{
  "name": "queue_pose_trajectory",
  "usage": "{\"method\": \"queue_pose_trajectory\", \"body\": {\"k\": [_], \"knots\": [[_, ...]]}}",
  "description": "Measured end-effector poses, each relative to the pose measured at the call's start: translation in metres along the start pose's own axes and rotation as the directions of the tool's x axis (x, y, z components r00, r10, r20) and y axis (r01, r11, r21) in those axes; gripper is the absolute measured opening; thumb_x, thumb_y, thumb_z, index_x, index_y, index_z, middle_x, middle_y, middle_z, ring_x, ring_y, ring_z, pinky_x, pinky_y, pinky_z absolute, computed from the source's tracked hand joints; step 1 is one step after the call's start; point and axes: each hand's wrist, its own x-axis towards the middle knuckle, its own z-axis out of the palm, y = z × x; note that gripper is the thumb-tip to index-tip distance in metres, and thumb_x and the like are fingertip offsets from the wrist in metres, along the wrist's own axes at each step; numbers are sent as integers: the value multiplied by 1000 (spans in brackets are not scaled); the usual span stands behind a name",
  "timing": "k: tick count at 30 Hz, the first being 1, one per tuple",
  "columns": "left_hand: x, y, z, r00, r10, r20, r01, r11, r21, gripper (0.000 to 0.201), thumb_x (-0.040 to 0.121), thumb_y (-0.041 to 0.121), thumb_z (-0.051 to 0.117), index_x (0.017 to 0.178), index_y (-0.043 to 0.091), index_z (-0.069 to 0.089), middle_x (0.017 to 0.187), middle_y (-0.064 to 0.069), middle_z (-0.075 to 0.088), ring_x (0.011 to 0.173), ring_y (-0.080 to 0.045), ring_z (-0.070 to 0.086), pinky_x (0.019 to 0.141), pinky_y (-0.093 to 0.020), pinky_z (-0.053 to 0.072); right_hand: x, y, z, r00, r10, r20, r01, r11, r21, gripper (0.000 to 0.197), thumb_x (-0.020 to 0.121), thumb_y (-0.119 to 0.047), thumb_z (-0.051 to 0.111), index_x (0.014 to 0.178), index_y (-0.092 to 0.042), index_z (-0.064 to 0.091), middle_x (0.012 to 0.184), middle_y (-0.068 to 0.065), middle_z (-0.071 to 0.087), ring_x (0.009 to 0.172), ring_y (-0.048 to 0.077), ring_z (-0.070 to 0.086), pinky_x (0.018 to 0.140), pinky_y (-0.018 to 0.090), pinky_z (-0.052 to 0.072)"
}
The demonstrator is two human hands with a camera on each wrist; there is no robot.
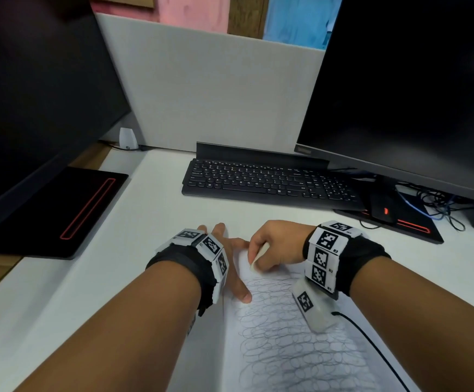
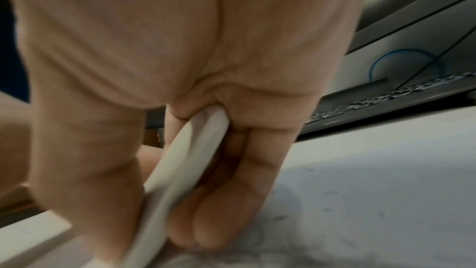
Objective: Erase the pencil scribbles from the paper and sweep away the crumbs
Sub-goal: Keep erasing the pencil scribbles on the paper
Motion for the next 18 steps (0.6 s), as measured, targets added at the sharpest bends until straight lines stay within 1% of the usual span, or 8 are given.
{"method": "queue_pose_trajectory", "body": {"k": [2, 5, 6, 9, 10, 13, 17, 18], "knots": [[0, 0, 0, 1000, 3, 1, -3, 1000, 3, 97, 60, 70, 75, 141, 61, 21, 152, 0, 17, 143, -35, 13, 110, -53, 29, 0, -1, 1, 999, -9, 50, 10, 1000, -14, 11, 78, -22, 75, 82, -32, 73, 79, -10, 69, 72, 2, 58, 69, 20, 45], [2, -1, 3, 1000, 12, -6, -12, 1000, -13, 96, 59, 69, 76, 139, 64, 22, 146, -1, 22, 140, -35, 16, 110, -52, 32, 1, 3, -2, 997, 6, -72, -6, 1000, 4, 9, 79, -22, 75, 84, -29, 74, 93, -5, 73, 83, 7, 63, 69, 20, 45], [2, -1, 2, 1000, 14, -8, -14, 1000, -20, 95, 60, 68, 76, 138, 64, 23, 142, -1, 25, 138, -35, 18, 109, -51, 33, 0, 3, -2, 997, 8, -71, -8, 1000, 1, 9, 79, -22, 75, 84, -29, 74, 93, -4, 74, 85, 9, 65, 68, 20, 46], [2, 0, 1, 1000, 18, -6, -18, 1000, -6, 95, 61, 69, 76, 140, 62, 23, 139, 0, 27, 136, -35, 21, 107, -51, 35, -1, -1, 3, 998, -8, 55, 9, 1000, -24, 10, 77, -21, 74, 81, -30, 73, 88, -3, 73, 79, 9, 63, 67, 20, 46], [2, 0, 1, 1000, 17, -3, -17, 1000, 1, 97, 61, 69, 76, 140, 62, 21, 142, -1, 26, 138, -35, 20, 108, -52, 34, 0, 0, 2, 999, -8, 52, 9, 1000, -20, 10, 77, -21, 75, 81, -30, 73, 88, -3, 73, 77, 7, 62, 66, 20, 45], [3, -1, 1, 1000, 12, 7, -12, 1000, -11, 98, 61, 68, 76, 140, 64, 19, 149, -2, 20, 142, -37, 13, 111, -53, 29, 1, 3, -1, 997, 7, -71, -8, 1000, -10, 10, 77, -22, 75, 81, -32, 73, 91, -10, 70, 85, 6, 61, 68, 20, 45], [5, 0, 0, 1000, 21, 9, -21, 1000, -5, 95, 61, 69, 75, 139, 63, 22, 144, -2, 24, 139, -38, 19, 108, -51, 31, -2, 2, 3, 999, -4, 50, 4, 1000, -1, 11, 75, -21, 74, 79, -32, 73, 79, -8, 70, 74, 5, 60, 74, 26, 49], [5, 0, 1, 1000, 16, 10, -16, 1000, 4, 96, 61, 69, 75, 140, 64, 20, 146, -2, 22, 140, -38, 16, 109, -52, 31, -1, 4, 3, 999, -3, 33, 3, 1000, 1, 10, 75, -22, 74, 79, -32, 73, 82, -7, 71, 76, 5, 61, 75, 26, 49]]}}
